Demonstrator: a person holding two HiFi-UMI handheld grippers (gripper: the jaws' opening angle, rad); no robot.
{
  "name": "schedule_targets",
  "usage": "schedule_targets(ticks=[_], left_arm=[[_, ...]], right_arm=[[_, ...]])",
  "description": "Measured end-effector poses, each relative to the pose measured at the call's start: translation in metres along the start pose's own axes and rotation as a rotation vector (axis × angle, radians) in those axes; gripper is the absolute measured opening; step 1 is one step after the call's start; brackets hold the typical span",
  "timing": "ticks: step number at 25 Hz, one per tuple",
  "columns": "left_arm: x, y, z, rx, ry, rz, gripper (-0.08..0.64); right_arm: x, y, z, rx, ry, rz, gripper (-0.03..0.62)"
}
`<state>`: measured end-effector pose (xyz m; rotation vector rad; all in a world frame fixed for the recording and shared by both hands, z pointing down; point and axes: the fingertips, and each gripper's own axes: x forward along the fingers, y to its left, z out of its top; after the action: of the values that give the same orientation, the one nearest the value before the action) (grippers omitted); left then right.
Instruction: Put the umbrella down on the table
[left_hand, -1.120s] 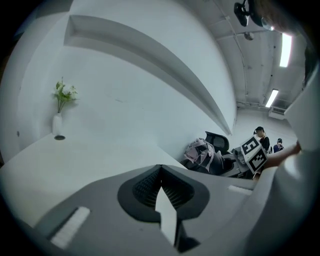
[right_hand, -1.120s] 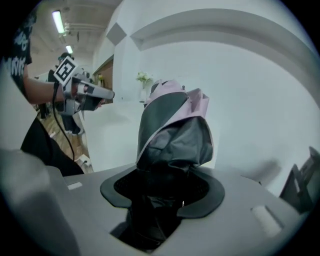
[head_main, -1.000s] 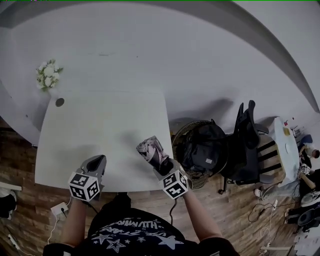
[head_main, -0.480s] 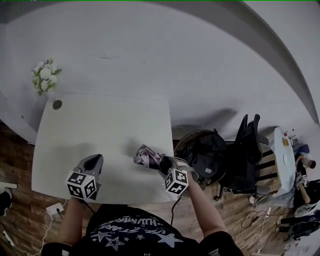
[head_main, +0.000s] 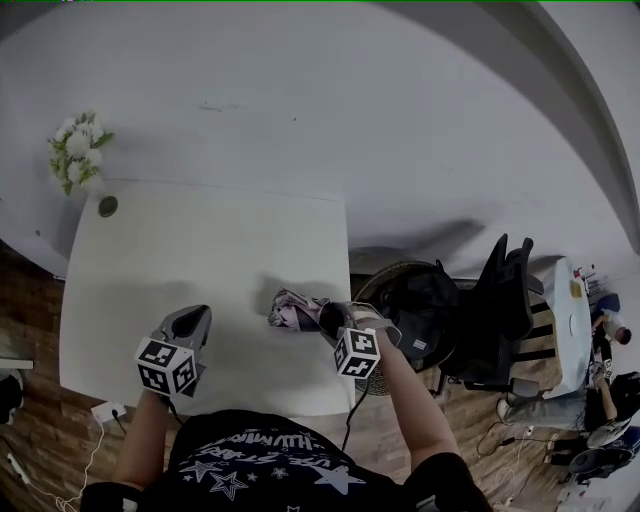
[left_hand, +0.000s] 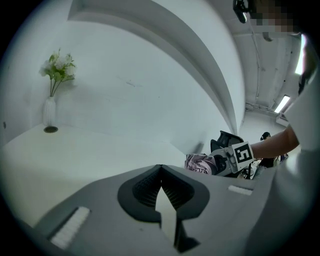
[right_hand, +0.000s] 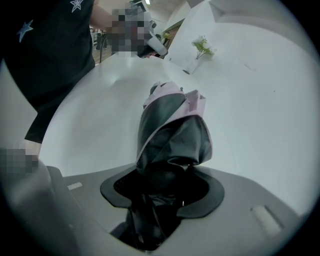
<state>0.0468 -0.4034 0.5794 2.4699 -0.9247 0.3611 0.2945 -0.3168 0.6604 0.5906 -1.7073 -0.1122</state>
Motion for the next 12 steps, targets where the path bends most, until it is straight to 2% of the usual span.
schedule_targets(ticks=[8,12], left_arm=[[0.012,0.004,-0.002,0.011,0.036,-0.002,0.003],[0.015,0.005,-0.005,0.005,0.052,-0.005,0.003]], right_arm=[[0.017,-0.013,-0.009,-0.05,0.018,0.026,0.239],[0.023,-0.017,-0.012,-0.045,0.014,0.04,0.239]])
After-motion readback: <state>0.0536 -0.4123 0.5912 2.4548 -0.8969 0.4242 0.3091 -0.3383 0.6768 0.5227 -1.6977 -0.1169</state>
